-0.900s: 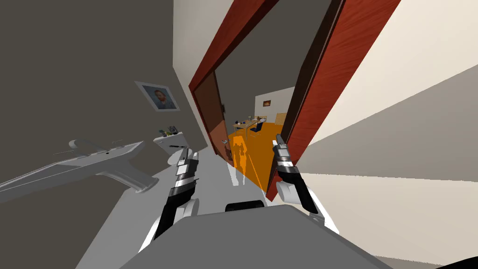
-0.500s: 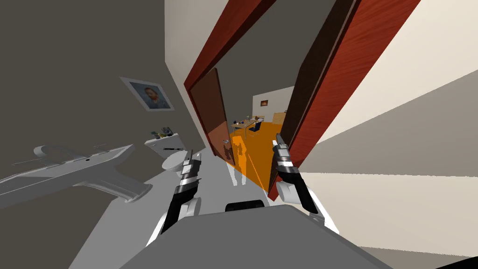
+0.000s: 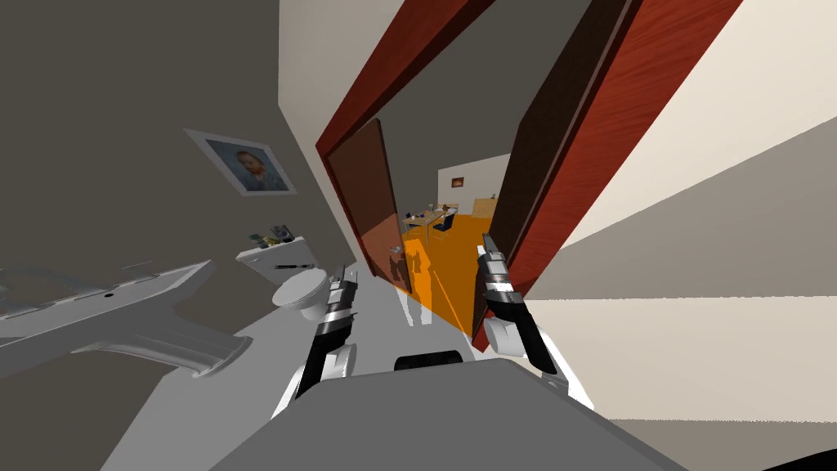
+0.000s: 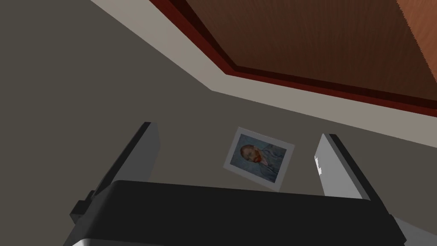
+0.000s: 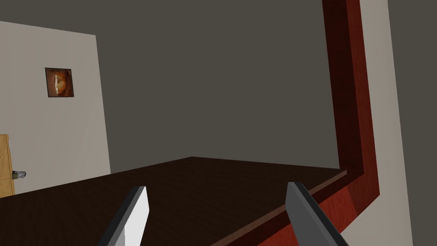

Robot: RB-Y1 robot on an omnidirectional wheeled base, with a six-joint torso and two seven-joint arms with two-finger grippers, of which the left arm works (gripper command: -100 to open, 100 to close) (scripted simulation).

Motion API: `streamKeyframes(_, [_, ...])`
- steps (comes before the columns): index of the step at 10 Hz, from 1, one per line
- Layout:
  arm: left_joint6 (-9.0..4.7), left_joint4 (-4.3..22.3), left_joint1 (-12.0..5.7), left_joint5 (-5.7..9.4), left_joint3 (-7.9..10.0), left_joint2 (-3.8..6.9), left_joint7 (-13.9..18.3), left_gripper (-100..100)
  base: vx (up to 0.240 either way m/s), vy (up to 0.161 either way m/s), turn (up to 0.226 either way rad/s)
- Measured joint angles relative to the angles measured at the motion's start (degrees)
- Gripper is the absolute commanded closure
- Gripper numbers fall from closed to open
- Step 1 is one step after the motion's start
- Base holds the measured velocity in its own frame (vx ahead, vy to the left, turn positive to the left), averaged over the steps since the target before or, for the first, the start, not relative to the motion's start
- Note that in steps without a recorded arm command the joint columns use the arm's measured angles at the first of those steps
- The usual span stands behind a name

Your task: Push the door open

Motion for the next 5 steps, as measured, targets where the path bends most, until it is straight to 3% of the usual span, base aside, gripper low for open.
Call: streamKeyframes(5, [-1.41, 7.35, -3.18, 0.64, 0.01, 1.27, 0.12, -100, 0.063, 0.111, -0.13])
